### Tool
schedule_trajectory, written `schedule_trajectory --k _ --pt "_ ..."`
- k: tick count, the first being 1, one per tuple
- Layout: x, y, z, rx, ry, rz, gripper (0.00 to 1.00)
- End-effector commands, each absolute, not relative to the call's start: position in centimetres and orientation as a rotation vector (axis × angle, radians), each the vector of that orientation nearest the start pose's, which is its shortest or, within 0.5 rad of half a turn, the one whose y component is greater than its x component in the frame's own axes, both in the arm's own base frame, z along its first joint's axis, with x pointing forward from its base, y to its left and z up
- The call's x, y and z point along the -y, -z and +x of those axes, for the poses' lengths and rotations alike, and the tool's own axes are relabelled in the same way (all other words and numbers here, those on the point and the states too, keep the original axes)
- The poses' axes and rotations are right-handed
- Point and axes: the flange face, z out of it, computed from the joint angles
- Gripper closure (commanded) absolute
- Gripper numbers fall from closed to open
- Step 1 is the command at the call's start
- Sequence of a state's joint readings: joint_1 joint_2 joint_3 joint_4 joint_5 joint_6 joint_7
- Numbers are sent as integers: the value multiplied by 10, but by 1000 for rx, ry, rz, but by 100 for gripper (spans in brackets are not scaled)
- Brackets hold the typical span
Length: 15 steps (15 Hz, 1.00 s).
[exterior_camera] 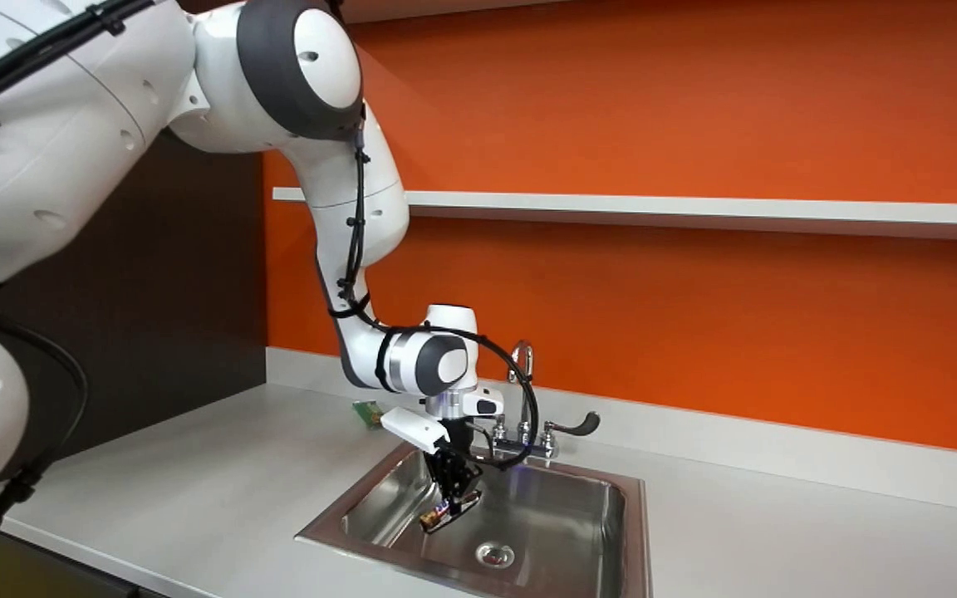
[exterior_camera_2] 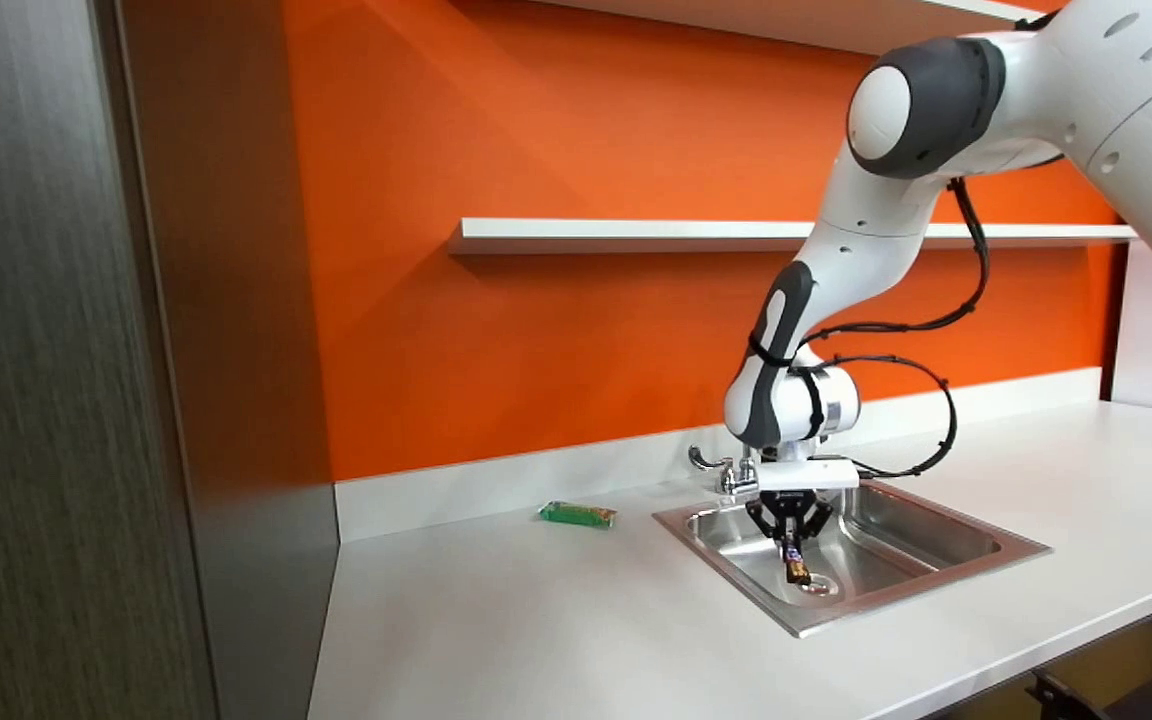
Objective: Put the snickers bar inside the sink
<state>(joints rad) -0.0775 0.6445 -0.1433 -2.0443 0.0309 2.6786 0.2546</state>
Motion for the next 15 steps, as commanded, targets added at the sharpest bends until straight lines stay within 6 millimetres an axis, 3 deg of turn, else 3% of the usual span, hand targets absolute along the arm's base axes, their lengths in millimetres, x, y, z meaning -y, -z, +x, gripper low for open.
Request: schedule_trajectory --k 1,8,15 --pt "143 -111 570 -777 7 -3098 96" --pt "149 -90 561 -807 -37 -3088 96" --pt "150 -81 557 -812 -64 -3089 96"
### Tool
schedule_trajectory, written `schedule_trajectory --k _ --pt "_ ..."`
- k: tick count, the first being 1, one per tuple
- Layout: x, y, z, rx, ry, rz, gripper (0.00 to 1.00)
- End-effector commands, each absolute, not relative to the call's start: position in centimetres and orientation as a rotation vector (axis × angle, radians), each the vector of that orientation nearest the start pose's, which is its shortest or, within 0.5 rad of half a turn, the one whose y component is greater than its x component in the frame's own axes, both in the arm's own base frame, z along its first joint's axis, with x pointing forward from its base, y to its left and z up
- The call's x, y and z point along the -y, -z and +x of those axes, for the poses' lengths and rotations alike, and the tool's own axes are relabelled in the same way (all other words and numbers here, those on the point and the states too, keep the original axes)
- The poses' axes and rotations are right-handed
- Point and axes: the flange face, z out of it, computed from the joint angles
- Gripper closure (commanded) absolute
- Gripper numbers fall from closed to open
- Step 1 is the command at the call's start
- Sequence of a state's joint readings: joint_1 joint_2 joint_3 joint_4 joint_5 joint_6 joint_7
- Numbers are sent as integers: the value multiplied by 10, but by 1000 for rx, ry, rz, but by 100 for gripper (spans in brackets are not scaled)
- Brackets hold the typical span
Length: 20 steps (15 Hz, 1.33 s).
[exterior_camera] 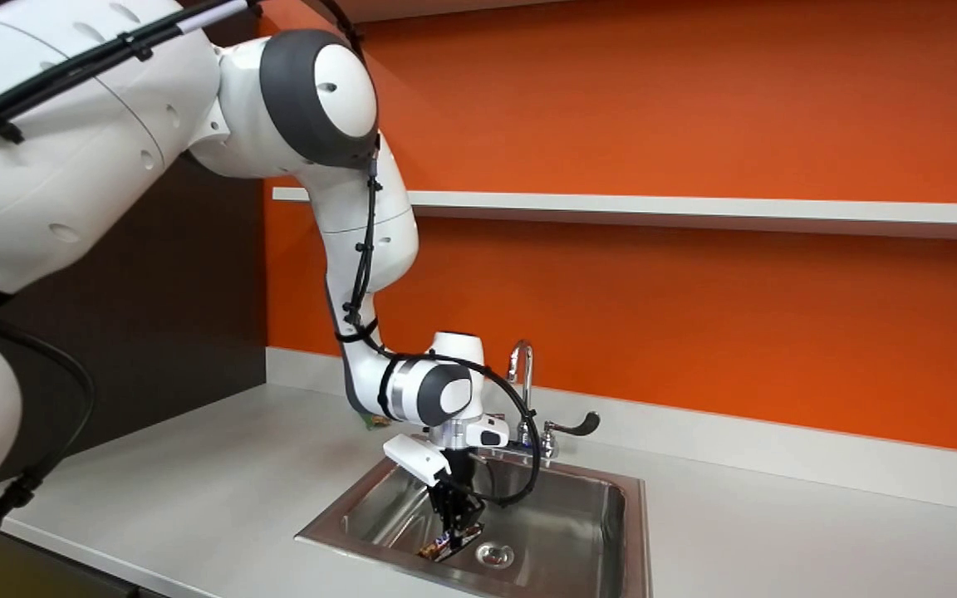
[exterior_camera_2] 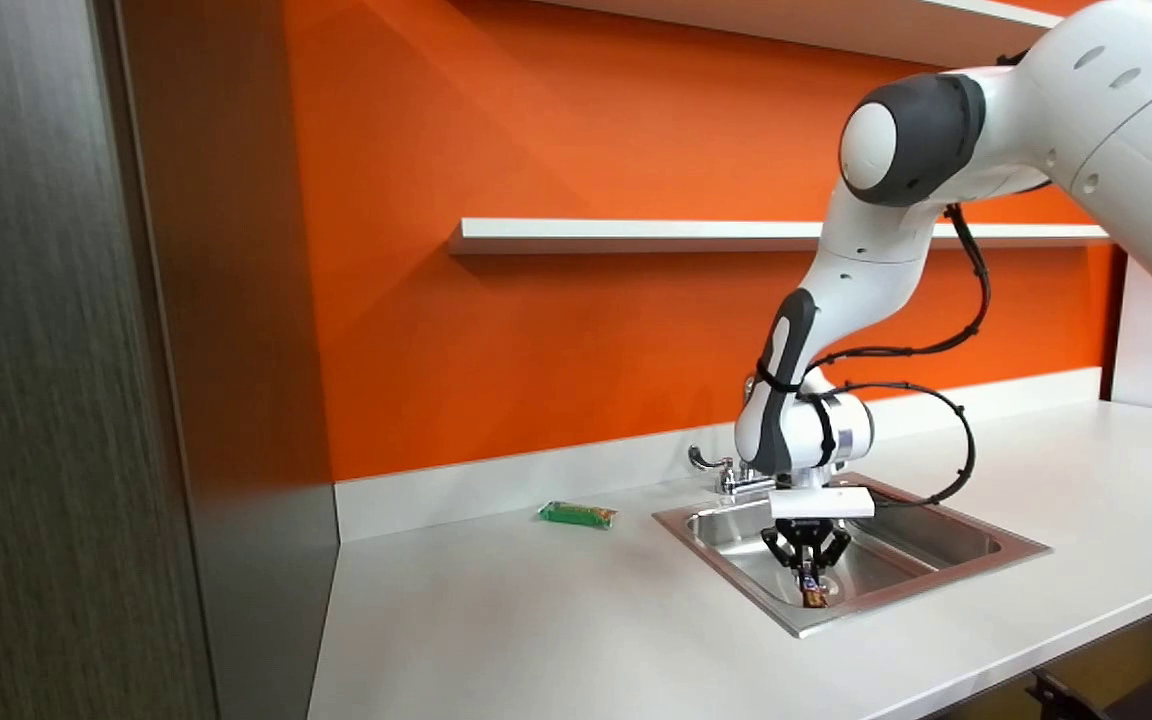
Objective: Put the snickers bar inside the sink
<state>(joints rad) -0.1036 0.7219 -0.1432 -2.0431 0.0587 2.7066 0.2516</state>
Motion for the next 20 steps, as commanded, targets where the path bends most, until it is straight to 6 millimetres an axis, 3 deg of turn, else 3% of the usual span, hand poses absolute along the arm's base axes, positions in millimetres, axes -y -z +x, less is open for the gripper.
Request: schedule_trajectory --k 1,2,3,4,6,11,15,20 --pt "149 -81 557 -812 -65 -3089 96" --pt "149 -81 557 -812 -67 -3089 96" --pt "149 -80 557 -813 -70 -3090 57" --pt "149 -81 557 -814 -69 -3091 56" --pt "149 -85 556 -812 -61 -3093 43" --pt "151 -110 557 -790 -5 -3100 4" --pt "147 -134 551 -715 31 -3114 0" --pt "129 -163 519 -489 16 -3152 0"
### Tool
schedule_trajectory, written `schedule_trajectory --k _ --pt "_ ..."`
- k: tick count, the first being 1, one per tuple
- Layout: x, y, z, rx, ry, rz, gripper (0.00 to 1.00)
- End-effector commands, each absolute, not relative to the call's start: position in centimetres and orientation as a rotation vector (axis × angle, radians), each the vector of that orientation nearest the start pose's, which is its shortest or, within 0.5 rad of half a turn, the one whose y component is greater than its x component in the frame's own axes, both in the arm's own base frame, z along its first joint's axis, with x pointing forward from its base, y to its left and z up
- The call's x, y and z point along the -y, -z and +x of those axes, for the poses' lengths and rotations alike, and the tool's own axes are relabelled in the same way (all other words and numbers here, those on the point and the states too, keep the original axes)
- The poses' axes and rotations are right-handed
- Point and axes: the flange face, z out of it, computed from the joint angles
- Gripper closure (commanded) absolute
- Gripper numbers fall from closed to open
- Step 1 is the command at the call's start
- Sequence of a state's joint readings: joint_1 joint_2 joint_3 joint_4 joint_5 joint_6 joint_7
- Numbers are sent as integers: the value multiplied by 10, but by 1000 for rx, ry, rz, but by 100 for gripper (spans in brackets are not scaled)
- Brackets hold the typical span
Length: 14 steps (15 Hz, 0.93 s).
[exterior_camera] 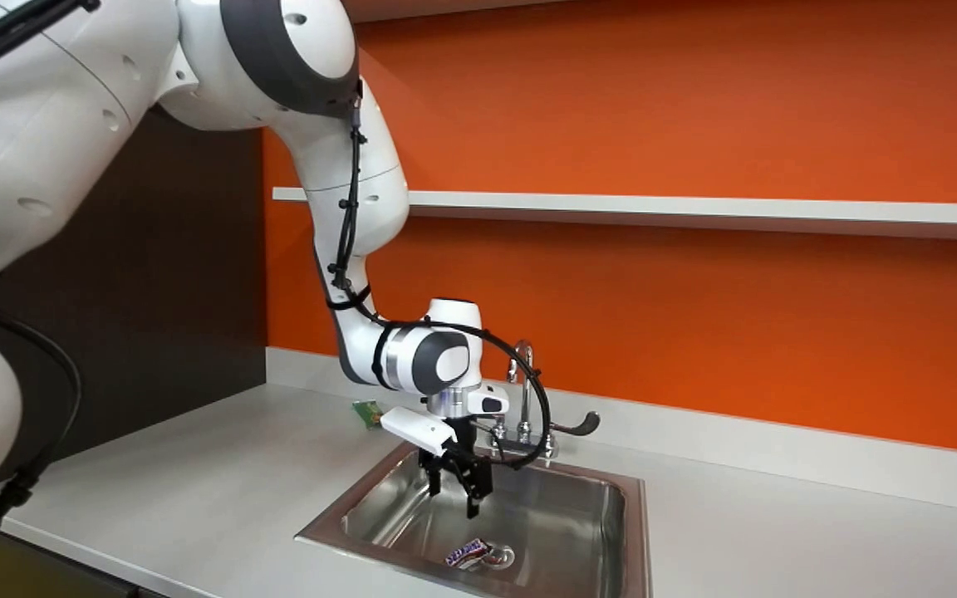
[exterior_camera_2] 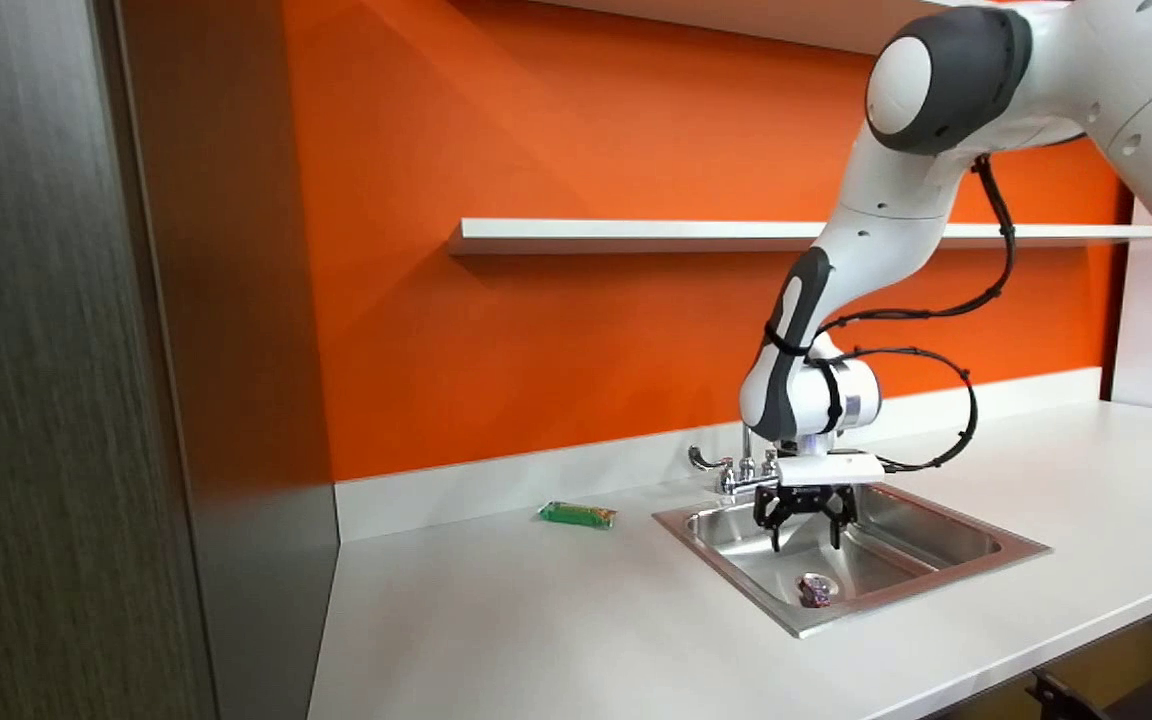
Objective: Put the snickers bar inside the sink
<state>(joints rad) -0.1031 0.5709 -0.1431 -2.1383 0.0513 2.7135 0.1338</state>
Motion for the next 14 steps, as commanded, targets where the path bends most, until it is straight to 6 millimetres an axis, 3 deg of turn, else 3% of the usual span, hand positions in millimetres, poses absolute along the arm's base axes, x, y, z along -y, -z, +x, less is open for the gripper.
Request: schedule_trajectory --k 1,9,14 --pt "125 -168 512 -448 11 -3160 0" --pt "76 -220 439 -123 -20 -3226 0" --pt "64 -259 399 -27 49 -3251 0"
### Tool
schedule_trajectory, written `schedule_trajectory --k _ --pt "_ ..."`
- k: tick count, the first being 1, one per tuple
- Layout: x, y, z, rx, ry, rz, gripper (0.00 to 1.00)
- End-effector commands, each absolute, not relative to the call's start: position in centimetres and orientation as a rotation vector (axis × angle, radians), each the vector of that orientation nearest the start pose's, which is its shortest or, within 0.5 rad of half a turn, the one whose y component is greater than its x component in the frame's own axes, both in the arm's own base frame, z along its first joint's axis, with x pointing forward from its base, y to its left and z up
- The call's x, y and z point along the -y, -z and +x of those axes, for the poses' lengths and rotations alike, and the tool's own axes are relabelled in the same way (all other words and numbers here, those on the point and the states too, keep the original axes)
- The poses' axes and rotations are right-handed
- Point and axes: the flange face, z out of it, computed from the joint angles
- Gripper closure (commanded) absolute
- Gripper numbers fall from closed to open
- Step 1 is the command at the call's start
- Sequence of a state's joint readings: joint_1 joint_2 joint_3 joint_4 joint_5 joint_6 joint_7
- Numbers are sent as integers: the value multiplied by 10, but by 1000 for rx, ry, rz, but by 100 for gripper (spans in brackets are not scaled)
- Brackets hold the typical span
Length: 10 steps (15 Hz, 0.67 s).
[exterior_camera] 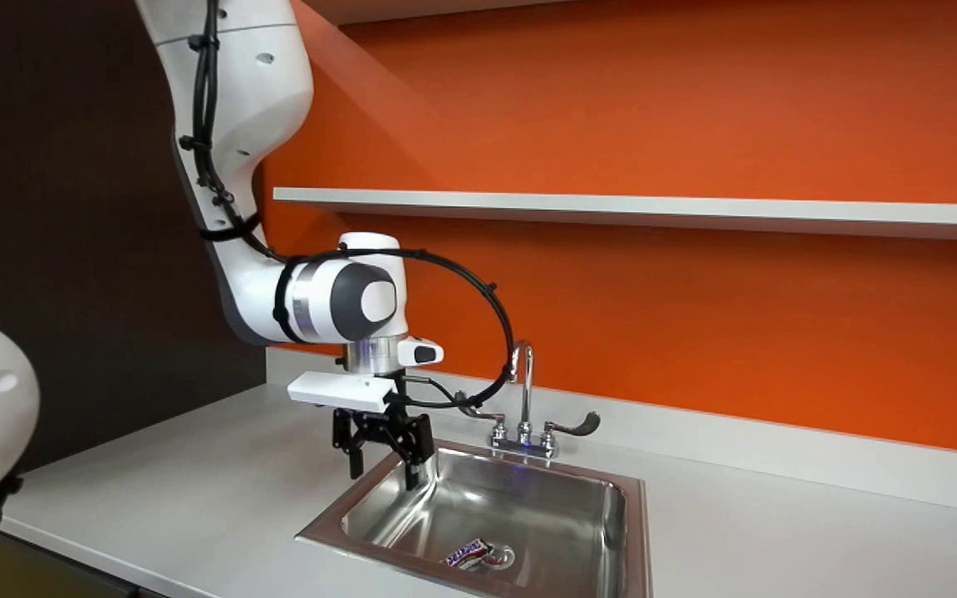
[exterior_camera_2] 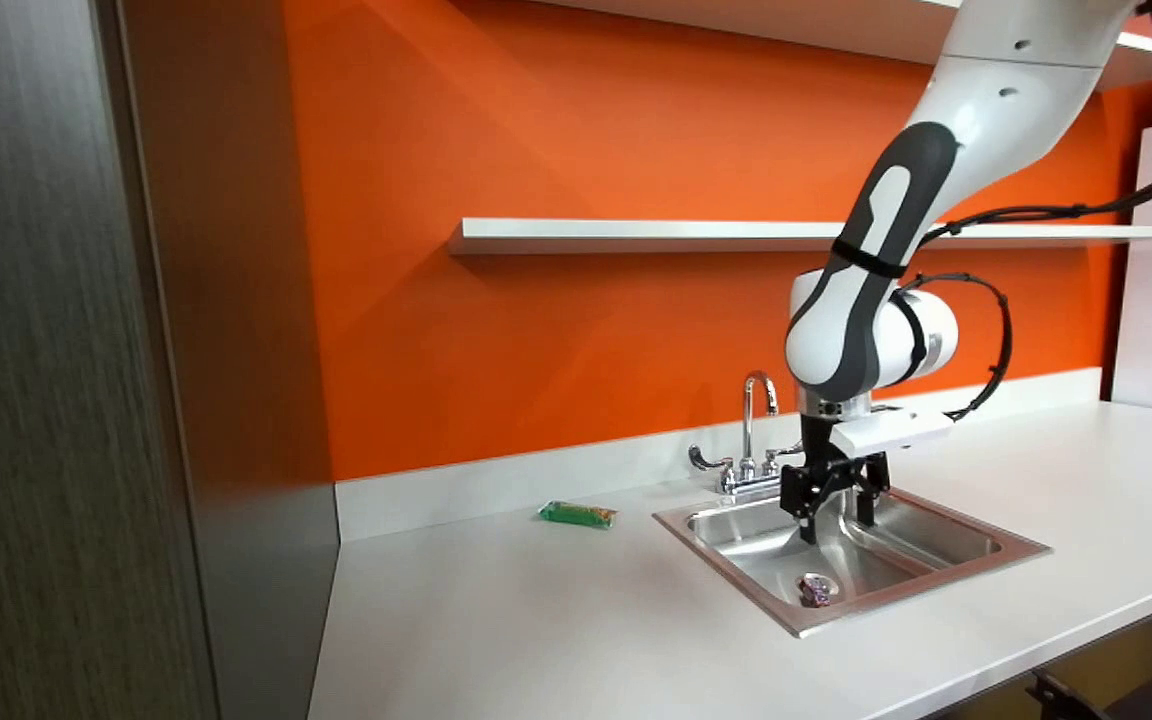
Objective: Put the snickers bar inside the sink
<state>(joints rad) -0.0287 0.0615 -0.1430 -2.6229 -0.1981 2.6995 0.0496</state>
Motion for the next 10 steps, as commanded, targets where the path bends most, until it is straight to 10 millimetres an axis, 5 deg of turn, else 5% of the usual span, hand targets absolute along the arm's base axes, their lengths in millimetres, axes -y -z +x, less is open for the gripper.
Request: schedule_trajectory --k 1,4,5,10 --pt "63 -267 392 -17 64 -3256 0" --pt "61 -288 376 25 102 -3288 0" --pt "62 -270 396 14 80 -3260 0" --pt "61 -285 382 22 110 -3265 0"
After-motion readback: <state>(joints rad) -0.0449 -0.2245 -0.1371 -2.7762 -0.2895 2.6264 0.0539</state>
